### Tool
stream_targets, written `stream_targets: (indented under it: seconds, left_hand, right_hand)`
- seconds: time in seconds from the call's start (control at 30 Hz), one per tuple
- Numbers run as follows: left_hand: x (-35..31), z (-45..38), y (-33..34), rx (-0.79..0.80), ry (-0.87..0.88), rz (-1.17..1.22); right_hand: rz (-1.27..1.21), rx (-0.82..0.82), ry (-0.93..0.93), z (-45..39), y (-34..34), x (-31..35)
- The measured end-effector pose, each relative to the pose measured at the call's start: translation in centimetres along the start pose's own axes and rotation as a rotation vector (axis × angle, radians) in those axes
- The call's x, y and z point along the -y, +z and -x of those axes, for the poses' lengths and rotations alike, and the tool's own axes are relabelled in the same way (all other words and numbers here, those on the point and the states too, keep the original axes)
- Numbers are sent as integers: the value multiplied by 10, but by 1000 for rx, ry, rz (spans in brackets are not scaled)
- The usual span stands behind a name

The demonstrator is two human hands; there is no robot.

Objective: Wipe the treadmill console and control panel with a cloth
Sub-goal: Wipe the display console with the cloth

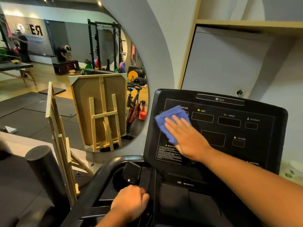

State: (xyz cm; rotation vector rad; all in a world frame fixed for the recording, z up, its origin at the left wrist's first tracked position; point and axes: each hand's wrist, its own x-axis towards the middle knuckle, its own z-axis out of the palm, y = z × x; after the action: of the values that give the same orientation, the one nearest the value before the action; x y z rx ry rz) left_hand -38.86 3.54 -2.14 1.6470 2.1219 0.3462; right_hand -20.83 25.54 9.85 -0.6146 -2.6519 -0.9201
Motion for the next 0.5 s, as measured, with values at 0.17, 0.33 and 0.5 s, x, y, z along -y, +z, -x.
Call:
stream_targets:
  seconds: [0.17,0.33,0.5]
  left_hand:
    - [2,-2,4,-23,-15,20]
    - [1,0,7,-43,0,-28]
    - [0,2,6,-49,-2,-14]
  right_hand:
    - [-169,-93,521,-45,-26,-23]
    - [-65,-38,229,-25,-5,32]
    - [-33,74,-78,56,18,40]
